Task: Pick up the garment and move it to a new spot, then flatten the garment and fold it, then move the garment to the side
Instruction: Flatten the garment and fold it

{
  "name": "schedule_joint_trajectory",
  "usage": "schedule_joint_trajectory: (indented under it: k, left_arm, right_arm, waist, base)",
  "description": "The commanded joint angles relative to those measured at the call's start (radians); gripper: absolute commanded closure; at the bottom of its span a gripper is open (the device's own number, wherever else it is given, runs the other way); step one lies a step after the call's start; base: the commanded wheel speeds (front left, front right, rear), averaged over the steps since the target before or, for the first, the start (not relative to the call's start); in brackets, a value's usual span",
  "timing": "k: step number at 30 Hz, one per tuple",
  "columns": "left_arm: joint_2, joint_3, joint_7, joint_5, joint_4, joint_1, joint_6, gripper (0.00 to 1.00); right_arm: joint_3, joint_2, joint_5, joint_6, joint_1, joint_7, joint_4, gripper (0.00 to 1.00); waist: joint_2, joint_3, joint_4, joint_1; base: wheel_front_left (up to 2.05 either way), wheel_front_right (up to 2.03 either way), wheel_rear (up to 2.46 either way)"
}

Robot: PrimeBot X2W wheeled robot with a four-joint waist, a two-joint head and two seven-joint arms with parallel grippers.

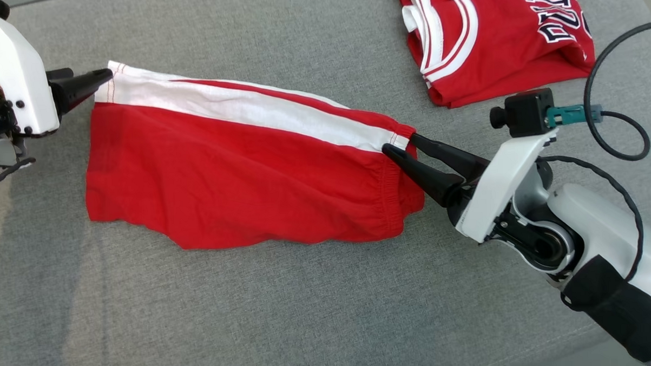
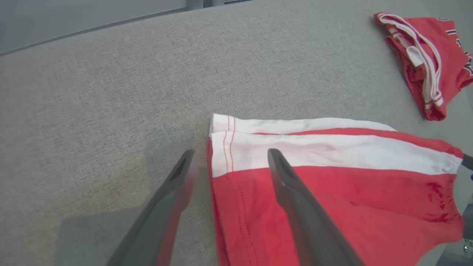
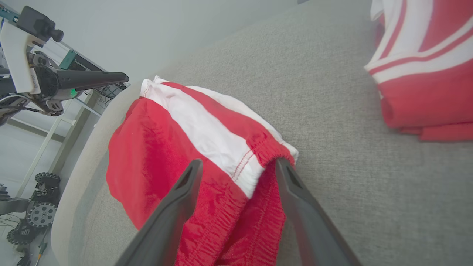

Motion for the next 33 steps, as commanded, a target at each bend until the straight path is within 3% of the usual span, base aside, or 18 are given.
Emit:
schedule_joint_trajectory:
  k: [1, 9, 20, 33]
  left_arm:
    - [0.008, -0.004, 0.005, -0.008, -0.012, 0.016, -0.004, 0.0]
    - [0.07, -0.026, 0.042, -0.044, -0.07, 0.083, -0.003, 0.0]
    - [0.141, -0.046, 0.119, -0.088, -0.014, 0.158, 0.008, 0.0]
    - [0.106, -0.032, 0.205, -0.172, -0.028, 0.186, 0.005, 0.0]
  right_arm:
    - [-0.009, -0.014, -0.004, 0.0, 0.018, -0.008, 0.001, 0.0]
    - [-0.049, -0.069, -0.001, 0.0, 0.086, -0.032, -0.026, 0.0]
    - [-0.118, -0.134, -0.028, 0.0, 0.17, -0.044, -0.094, 0.0]
    - [-0.217, -0.103, -0.118, 0.0, 0.235, 0.0, -0.16, 0.0]
  waist:
    - [0.0, -0.019, 0.002, 0.0]
    - [0.0, -0.081, -0.01, 0.0]
    - [0.0, -0.058, -0.077, 0.0]
    - [0.0, -0.042, -0.107, 0.0]
  base:
    - [0.0, 0.0, 0.0]
    - [0.0, 0.0, 0.0]
    - [0.0, 0.0, 0.0]
    - [0.0, 0.0, 0.0]
